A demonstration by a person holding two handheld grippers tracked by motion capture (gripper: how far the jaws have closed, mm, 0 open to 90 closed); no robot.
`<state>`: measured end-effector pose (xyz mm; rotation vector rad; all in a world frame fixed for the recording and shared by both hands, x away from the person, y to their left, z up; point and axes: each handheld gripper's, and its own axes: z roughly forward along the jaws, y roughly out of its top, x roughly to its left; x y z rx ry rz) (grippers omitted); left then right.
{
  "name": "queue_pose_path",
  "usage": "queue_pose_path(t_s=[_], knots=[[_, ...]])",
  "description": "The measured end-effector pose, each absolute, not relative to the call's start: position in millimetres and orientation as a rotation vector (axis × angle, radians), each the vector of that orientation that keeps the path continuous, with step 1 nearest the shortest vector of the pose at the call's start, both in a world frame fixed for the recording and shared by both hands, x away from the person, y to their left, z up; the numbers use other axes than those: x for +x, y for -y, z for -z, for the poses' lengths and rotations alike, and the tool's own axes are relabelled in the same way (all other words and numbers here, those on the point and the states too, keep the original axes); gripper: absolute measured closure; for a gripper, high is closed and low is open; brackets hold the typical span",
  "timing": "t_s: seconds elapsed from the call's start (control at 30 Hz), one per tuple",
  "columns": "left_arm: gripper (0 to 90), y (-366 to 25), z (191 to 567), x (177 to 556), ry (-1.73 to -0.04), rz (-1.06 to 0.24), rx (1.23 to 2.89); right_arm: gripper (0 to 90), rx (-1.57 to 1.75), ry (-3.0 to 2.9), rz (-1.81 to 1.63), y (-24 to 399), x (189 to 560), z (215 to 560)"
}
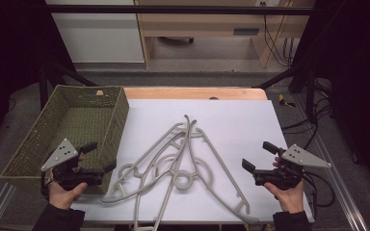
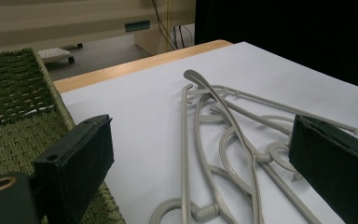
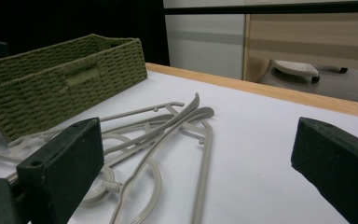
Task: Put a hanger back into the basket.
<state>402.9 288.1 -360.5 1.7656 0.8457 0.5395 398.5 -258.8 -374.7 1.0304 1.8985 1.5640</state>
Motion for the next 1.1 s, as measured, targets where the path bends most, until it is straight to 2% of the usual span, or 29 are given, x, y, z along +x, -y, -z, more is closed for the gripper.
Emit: queue_pose_path(t_s=[0.3,0.7,0.8,0.97,1.1], knots=[[6.0,-289.1,360.9,402.9,-0.849,-0.539,1.766,3.8,1.021,-1.941,-1.535,250.7,395.6,369.6],[6.2,-290.9,360.6,402.5,-0.852,-0.551,1.765,7.7,1.025,-2.13,-1.388,216.8,395.9,368.9],[6.1,-290.7,360.7,403.0,-0.848,-0.554,1.771,13.2,1.041,-2.21,-1.318,201.9,397.7,373.8],[6.2,-291.2,360.8,403.0,-0.854,-0.551,1.768,15.5,1.073,-2.286,-1.239,191.2,399.7,380.7],[6.1,-290.8,360.5,402.7,-0.852,-0.553,1.769,20.8,1.095,-2.378,-1.116,179.6,402.0,391.6]])
